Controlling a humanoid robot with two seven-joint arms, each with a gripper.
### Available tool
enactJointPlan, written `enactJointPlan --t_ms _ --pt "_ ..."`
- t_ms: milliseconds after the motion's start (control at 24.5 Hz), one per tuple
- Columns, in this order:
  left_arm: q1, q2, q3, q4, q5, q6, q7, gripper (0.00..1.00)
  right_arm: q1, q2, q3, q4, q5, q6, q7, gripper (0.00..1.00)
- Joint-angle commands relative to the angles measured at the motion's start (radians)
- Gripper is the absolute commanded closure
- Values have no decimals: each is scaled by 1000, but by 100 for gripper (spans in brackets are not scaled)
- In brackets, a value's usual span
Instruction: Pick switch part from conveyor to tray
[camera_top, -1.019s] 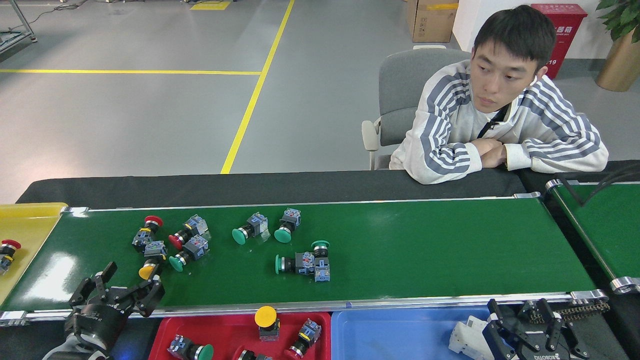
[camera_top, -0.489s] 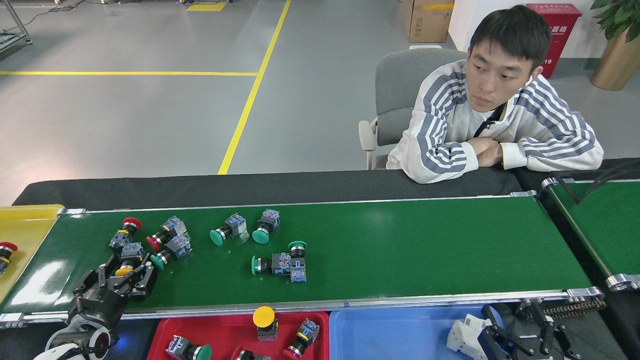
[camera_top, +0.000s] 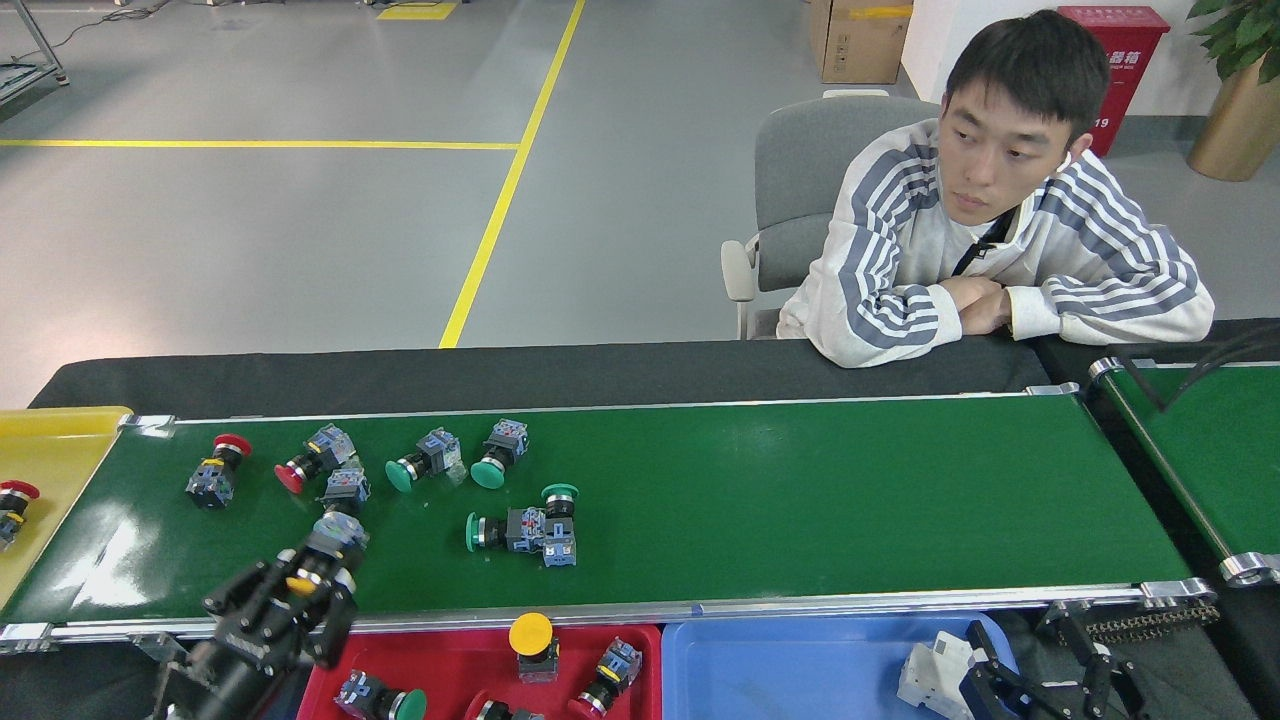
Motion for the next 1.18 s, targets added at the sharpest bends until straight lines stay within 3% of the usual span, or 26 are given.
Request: enactJointPlan --t_ms 0,82,245,408,571,652,774,1019,1141 --pt "53 -8 -64 -82 -3 -22 -6 44 -5 -6 -7 -27 -4 -2 -1 0" --pt "77 -40 -89 -93 -5 -22 -9 0 -5 -4 -22 -41 -4 -3 -1 0" --pt "69 -53 -70 -88 -3 -22 -8 0 -5 -6 -25 -48 -1 -3 -1 0" --pt "70 -80 60 -79 6 -9 -2 0 -6 -9 -25 -53 1 -5 -1 0" --pt "47 -114 227 -60 -2 133 -2 0 -12 -15 -25 -58 1 -5 -3 0" --pt "20 -93 301 -8 -2 179 0 0 -12 -15 -25 -58 1 -14 -3 0" --pt "9 -11 378 107 6 175 1 0 -11 -15 -28 -59 1 -28 -3 0" --pt "-58 65 368 190 6 162 6 0 -11 -17 -27 -58 1 -52 -3 0" --pt "-193 111 315 363 0 150 6 0 -11 -15 -28 -61 1 -63 -3 0"
